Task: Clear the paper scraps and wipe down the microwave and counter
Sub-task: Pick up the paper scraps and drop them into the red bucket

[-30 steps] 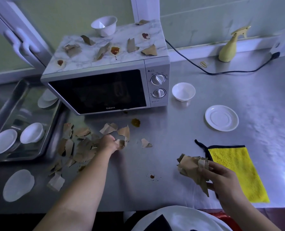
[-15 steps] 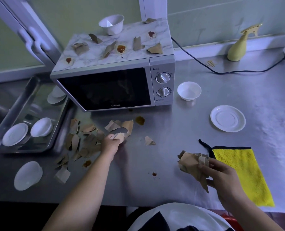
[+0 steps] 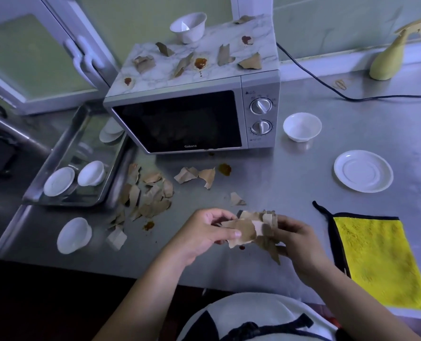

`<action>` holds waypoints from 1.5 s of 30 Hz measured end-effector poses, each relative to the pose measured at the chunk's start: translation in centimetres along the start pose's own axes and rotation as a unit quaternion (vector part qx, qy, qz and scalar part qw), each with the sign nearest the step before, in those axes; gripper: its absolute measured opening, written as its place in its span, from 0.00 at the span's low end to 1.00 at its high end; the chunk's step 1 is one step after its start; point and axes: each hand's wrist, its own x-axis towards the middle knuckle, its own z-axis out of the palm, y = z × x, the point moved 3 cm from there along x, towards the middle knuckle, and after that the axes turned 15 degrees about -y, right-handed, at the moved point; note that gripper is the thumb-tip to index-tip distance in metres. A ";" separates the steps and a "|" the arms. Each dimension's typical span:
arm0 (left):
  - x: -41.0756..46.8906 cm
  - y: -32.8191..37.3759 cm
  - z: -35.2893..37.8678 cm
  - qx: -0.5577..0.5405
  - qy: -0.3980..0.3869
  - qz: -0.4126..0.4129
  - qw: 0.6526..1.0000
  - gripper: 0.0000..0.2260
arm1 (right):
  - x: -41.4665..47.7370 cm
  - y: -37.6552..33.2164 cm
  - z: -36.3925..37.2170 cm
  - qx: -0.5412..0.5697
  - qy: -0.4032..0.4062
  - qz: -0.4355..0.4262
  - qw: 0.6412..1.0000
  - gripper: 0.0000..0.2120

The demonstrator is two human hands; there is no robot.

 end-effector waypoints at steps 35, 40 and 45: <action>-1.7 -10.9 13.4 0.174 -0.525 -0.019 0.833 0.09 | -23.3 14.5 11.3 0.147 0.488 -0.056 0.859 0.14; -3.4 -13.8 17.8 0.201 -0.528 -0.074 0.822 0.08 | -26.5 18.4 11.7 0.223 0.540 -0.042 0.811 0.15; -1.4 -18.1 21.6 0.217 -0.480 -0.161 0.835 0.07 | -27.4 22.9 7.6 0.290 0.557 -0.010 0.778 0.12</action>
